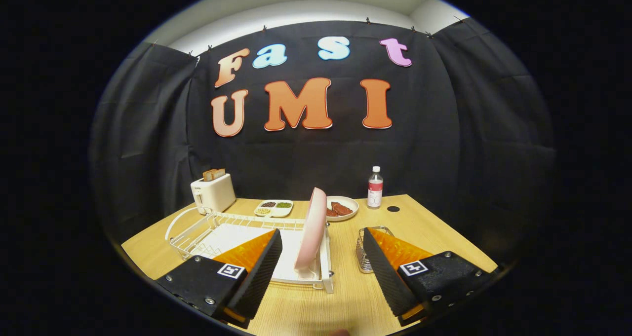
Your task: Take the plate from the dish rack, then take the spoon from the basket and place it into the plate.
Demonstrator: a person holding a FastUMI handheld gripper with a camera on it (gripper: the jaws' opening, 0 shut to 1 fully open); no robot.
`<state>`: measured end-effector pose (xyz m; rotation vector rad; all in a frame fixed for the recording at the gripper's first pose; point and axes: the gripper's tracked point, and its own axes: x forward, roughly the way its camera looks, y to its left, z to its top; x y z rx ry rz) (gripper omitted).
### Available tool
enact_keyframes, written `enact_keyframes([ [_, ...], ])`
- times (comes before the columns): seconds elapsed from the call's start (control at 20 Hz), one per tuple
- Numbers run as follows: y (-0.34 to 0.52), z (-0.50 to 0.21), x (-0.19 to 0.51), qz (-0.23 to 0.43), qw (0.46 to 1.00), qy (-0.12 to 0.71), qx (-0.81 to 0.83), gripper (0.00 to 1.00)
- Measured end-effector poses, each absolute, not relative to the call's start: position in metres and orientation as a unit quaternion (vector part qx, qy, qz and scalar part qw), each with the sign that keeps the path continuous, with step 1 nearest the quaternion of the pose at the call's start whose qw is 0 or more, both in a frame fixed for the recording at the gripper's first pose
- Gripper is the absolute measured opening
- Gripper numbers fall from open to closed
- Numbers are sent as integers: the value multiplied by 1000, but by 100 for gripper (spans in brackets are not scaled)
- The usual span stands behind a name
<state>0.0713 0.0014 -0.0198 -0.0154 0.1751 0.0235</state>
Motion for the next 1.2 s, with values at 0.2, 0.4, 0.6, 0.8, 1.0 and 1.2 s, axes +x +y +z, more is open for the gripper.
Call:
enact_keyframes([
  [0.2,6,-23,111,9,992,122,-6,98],
  [0.4,18,-33,145,10,986,166,-11,98],
  [0.6,25,-45,175,1,979,200,-46,98],
  [0.8,29,-60,196,-13,973,228,-43,95],
  [1.0,29,-73,209,-27,967,248,-44,75],
  [1.2,20,-75,212,-52,964,253,-58,53],
])
